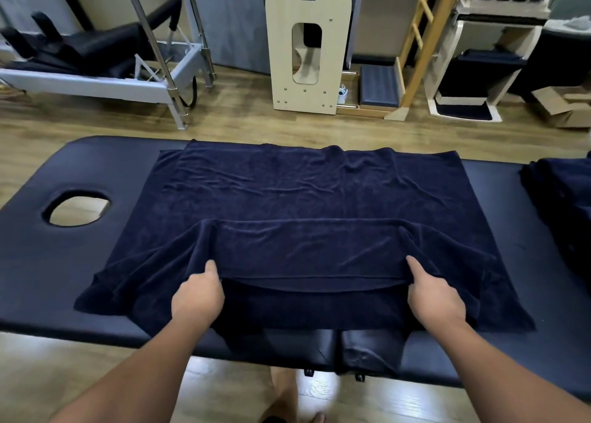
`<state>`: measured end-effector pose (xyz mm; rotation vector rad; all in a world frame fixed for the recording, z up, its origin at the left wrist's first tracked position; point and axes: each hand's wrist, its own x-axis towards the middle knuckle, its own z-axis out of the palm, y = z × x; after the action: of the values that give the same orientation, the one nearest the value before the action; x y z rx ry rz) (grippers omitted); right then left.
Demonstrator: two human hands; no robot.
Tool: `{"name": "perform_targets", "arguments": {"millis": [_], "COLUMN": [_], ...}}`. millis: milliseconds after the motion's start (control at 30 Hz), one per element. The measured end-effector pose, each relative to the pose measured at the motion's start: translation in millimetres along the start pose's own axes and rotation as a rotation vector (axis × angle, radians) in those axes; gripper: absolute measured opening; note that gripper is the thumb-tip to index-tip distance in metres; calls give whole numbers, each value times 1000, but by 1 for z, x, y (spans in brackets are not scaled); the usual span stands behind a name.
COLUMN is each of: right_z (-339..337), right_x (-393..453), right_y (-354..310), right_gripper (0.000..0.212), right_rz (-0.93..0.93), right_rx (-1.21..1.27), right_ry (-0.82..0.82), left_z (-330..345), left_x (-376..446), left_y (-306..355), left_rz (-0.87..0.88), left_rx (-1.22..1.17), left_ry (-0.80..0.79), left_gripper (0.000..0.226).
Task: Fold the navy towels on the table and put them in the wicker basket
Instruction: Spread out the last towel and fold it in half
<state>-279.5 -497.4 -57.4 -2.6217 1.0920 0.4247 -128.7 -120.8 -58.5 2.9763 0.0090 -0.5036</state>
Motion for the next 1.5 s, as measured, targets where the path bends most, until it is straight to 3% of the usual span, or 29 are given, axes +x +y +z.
{"name": "perform_targets", "arguments": {"millis": [33,100,167,300,367,600,733,800,900,1000,1100,1167,1300,1400,1500], "right_z": [-1,-5,-9,-25,-38,-95,-123,-127,-114,-76,-37,-21,-4,-11,-31], "right_x": [5,17,31,62,79,170,230,252,259,251,228,211,193,204,231], "right_y": [-2,-8,-16,-33,-40,-81,-103,-110,-123,-119,-100,-86,-43,-25,-20], "right_gripper": [63,53,44,34,36,37,41,50,73,63,55,52,59,69,67], "right_rz": [13,36,32,31,63,68,191,162,-82,-202,-235,-205,-68,-77,-103], "right_rx": [21,89,159,208,213,252,289,382,435,223,49,43,-26,-106,-99], "right_ry": [14,76,150,272,324,479,459,422,210,0,37,122,253,245,169], "left_z": [-3,-9,-17,-40,-54,-92,-108,-110,-92,-51,-15,1,14,7,5], "left_x": [6,20,35,72,98,211,265,284,283,249,198,170,145,143,141], "left_y": [2,9,16,29,36,75,111,130,161,200,244,268,317,353,375], "left_rz": [-12,-21,-36,31,65,-4,83,61,13,318,697,784,680,536,454], "left_rx": [-46,-118,-159,-92,-73,-73,-84,-182,-128,107,191,246,330,313,333], "left_ry": [27,71,109,103,124,103,145,149,118,58,-131,-207,-319,-448,-466], "left_gripper": [15,22,15,72,84,72,76,84,87,73,81,91,107,116,131]}}
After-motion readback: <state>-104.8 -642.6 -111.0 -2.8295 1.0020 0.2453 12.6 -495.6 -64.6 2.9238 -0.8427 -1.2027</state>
